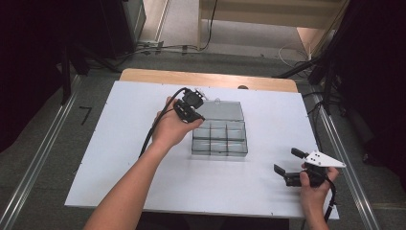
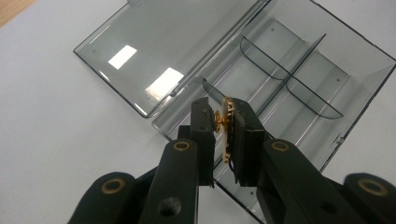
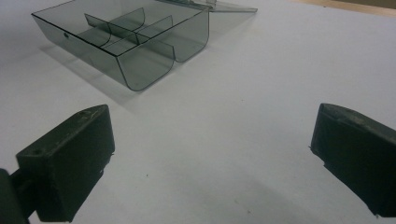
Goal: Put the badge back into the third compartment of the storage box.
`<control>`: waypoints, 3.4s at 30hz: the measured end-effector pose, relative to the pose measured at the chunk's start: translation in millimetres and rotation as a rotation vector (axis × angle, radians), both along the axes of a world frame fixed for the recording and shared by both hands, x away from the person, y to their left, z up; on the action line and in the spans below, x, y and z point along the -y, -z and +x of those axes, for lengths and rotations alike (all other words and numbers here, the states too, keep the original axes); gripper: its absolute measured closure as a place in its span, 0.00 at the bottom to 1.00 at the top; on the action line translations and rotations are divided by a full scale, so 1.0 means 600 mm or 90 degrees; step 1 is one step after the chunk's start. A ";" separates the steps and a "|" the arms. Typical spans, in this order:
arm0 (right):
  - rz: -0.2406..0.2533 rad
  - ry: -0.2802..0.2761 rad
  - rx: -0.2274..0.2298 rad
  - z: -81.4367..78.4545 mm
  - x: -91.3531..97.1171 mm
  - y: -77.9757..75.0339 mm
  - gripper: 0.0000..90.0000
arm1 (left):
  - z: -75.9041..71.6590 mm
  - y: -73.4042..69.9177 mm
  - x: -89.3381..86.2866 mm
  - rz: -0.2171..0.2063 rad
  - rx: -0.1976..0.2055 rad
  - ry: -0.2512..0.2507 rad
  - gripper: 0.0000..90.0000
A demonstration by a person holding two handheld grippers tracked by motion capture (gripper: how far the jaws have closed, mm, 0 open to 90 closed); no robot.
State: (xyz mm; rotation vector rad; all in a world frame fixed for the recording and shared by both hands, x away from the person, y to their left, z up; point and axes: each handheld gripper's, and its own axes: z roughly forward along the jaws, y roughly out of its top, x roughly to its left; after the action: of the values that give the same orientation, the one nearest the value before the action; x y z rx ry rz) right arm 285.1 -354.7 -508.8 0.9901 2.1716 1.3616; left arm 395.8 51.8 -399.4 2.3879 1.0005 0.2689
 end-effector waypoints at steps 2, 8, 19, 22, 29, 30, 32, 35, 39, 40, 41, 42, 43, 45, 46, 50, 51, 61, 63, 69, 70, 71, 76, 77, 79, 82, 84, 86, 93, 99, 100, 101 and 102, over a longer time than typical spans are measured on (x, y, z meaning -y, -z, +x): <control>-0.001 0.000 0.000 0.000 0.000 0.000 0.00 | 0.001 0.000 0.003 -0.001 0.000 0.003 0.91; -0.001 0.000 -0.001 0.000 -0.001 0.000 0.00 | 0.003 0.000 0.016 -0.006 0.004 0.011 0.91; -0.001 -0.001 -0.002 0.001 -0.001 0.000 0.00 | 0.003 0.003 0.043 -0.014 0.012 0.027 0.91; -0.002 -0.001 -0.002 0.001 -0.001 0.000 0.00 | 0.003 0.005 0.049 -0.018 0.012 0.029 0.91; -0.002 -0.002 -0.004 0.002 -0.001 0.001 0.00 | 0.004 0.009 0.057 -0.022 0.012 0.032 0.91; -0.002 -0.002 -0.004 0.002 -0.001 0.001 0.00 | 0.004 0.009 0.057 -0.024 0.013 0.032 0.91; -0.002 -0.002 -0.005 0.002 -0.002 0.001 0.00 | 0.005 0.009 0.058 -0.029 0.014 0.033 0.91; -0.003 -0.004 -0.004 0.002 -0.002 0.001 0.00 | 0.005 0.010 0.060 -0.034 0.014 0.033 0.91; -0.005 -0.004 -0.004 0.002 -0.002 0.001 0.00 | 0.005 0.012 0.065 -0.037 0.015 0.035 0.91; -0.004 -0.004 -0.005 0.002 -0.002 0.001 0.00 | 0.005 0.012 0.066 -0.037 0.016 0.038 0.91; -0.005 -0.004 -0.005 0.003 -0.002 0.001 0.00 | 0.005 0.013 0.068 -0.039 0.017 0.037 0.91; -0.004 -0.005 -0.005 0.003 -0.002 0.001 0.00 | 0.005 0.014 0.070 -0.039 0.016 0.039 0.91; -0.004 -0.005 -0.005 0.003 -0.002 0.001 0.00 | 0.005 0.015 0.072 -0.039 0.016 0.040 0.91; -0.004 -0.004 -0.005 0.003 -0.002 0.001 0.00 | 0.005 0.017 0.076 -0.042 0.016 0.040 0.91; -0.004 -0.004 -0.005 0.003 -0.003 0.001 0.00 | 0.006 0.018 0.078 -0.040 0.016 0.044 0.91; -0.005 -0.005 -0.006 0.003 -0.003 0.001 0.00 | 0.007 0.024 0.087 -0.045 0.014 0.043 0.91; -0.005 -0.005 -0.006 0.003 -0.003 0.001 0.00 | 0.008 0.026 0.089 -0.045 0.013 0.047 0.91; -0.006 -0.006 -0.007 0.003 -0.003 0.001 0.00 | 0.010 0.040 0.106 -0.047 0.004 0.048 0.91; -0.006 -0.006 -0.006 0.003 -0.003 0.001 0.00 | 0.010 0.044 0.110 -0.049 0.003 0.047 0.91; -0.007 -0.006 -0.008 0.003 -0.004 0.001 0.00 | 0.011 0.053 0.122 -0.063 -0.003 0.045 0.91; -0.008 -0.007 -0.008 0.003 -0.004 0.001 0.00 | 0.012 0.056 0.124 -0.066 -0.004 0.047 0.91; -0.008 -0.007 -0.008 0.003 -0.004 0.001 0.00 | 0.012 0.057 0.126 -0.065 -0.005 0.045 0.91; -0.008 -0.008 -0.008 0.003 -0.004 0.001 0.00 | 0.016 0.066 0.137 -0.068 -0.006 0.049 0.91; -0.008 -0.009 -0.008 0.004 -0.004 0.001 0.00 | 0.017 0.067 0.139 -0.072 -0.006 0.049 0.90; -0.008 -0.008 -0.009 0.004 -0.004 0.001 0.00 | 0.019 0.070 0.141 -0.077 -0.010 0.046 0.90; -0.008 -0.009 -0.009 0.004 -0.004 0.001 0.00 | 0.023 0.077 0.146 -0.079 -0.019 0.040 0.90; -0.008 -0.009 -0.009 0.004 -0.004 0.001 0.00 | 0.025 0.082 0.149 -0.079 -0.023 0.038 0.90; -0.008 -0.009 -0.009 0.004 -0.004 0.001 0.00 | 0.028 0.088 0.151 -0.087 -0.030 0.035 0.90; -0.008 -0.010 -0.010 0.004 -0.004 0.001 0.00 | 0.034 0.094 0.149 -0.124 -0.034 0.013 0.67; -0.008 -0.012 -0.010 0.004 -0.005 0.001 0.00 | 0.026 0.090 0.114 -0.201 -0.014 -0.009 0.35; -0.009 -0.012 -0.010 0.004 -0.005 0.001 0.00 | 0.023 0.090 0.107 -0.207 -0.011 -0.012 0.30; -0.009 -0.013 -0.009 0.005 -0.005 0.001 0.00 | 0.020 0.091 0.100 -0.212 -0.009 -0.013 0.26; -0.009 -0.013 -0.009 0.005 -0.005 0.001 0.00 | 0.018 0.091 0.094 -0.220 -0.006 -0.015 0.20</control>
State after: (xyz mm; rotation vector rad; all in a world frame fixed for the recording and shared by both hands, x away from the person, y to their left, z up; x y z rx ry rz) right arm 288.1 -351.9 -509.7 0.9787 2.2044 1.3505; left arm 406.3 -4.8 -454.2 2.0679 0.9909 0.0839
